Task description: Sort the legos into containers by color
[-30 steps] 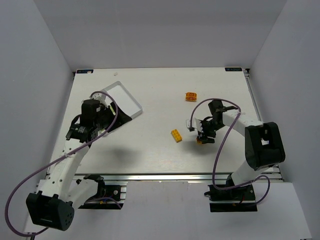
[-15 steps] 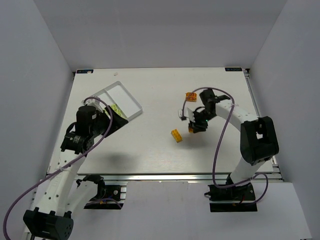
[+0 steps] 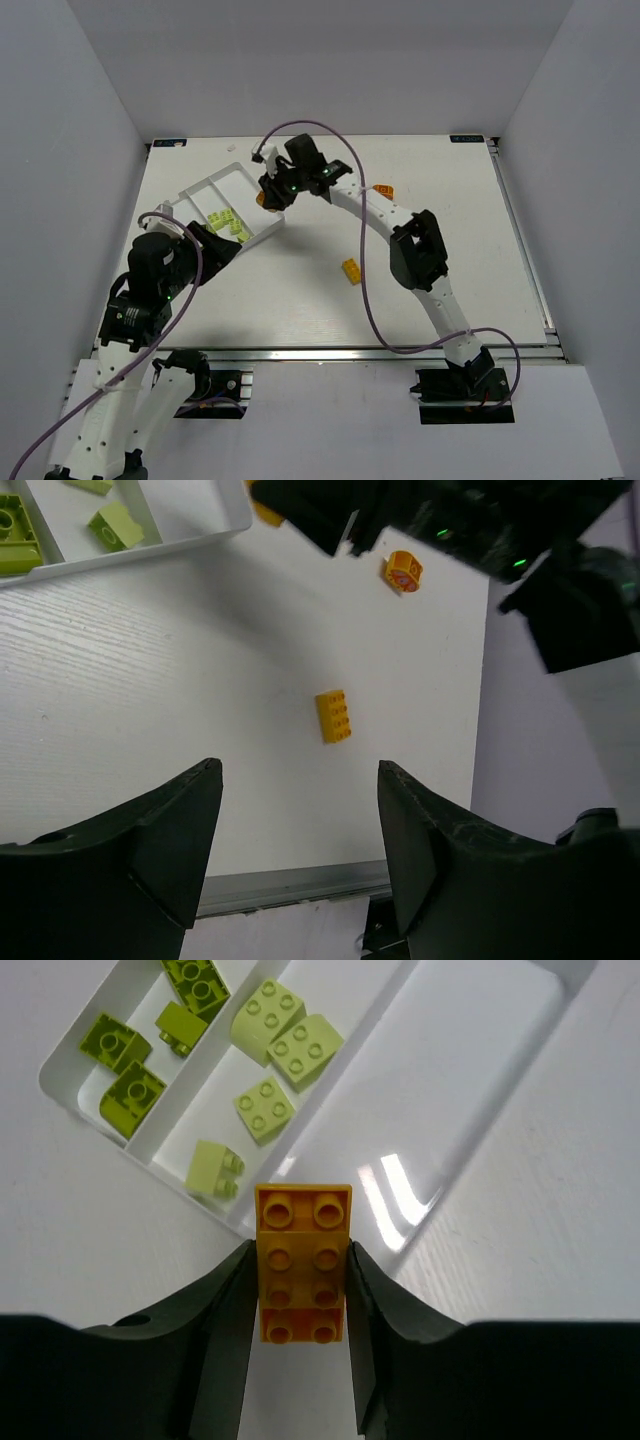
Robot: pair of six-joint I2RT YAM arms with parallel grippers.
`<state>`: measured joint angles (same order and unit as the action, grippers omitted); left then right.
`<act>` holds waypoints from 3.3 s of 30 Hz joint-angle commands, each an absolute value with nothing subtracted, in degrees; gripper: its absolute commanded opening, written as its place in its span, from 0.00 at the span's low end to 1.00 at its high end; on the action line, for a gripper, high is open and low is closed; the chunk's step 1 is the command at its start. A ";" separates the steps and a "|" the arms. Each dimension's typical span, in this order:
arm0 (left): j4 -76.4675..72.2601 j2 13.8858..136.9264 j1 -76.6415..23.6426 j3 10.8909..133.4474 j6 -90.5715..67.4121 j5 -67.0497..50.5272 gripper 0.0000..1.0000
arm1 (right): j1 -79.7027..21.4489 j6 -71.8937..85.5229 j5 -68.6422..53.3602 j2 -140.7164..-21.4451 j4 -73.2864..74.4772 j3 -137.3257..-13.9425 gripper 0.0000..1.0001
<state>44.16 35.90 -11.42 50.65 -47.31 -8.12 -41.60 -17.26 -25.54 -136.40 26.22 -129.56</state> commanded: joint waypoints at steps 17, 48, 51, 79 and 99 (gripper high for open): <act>38.26 40.76 -10.63 51.15 -49.49 -16.77 0.65 | -45.79 -2.82 -11.34 -138.88 -2.20 -122.88 0.64; 61.87 125.22 -46.49 111.24 -63.11 1.05 0.72 | -0.70 -3.78 -29.09 -92.82 25.05 -76.39 0.68; 64.68 128.66 -47.20 114.51 -63.19 2.02 0.72 | 2.46 -3.96 -30.32 -91.58 24.87 -75.32 0.69; 57.83 123.85 -41.15 109.61 -57.04 10.37 0.02 | 4.40 -13.00 -40.25 -92.54 26.63 -71.37 0.44; 58.98 130.07 -13.01 119.26 -45.70 15.21 0.12 | -3.77 -17.40 -34.72 -101.77 25.75 -76.37 0.62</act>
<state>58.28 128.51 -15.38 117.36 -46.70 14.00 -2.57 -15.68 -36.34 -100.40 26.94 -72.51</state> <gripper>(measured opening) 0.463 0.611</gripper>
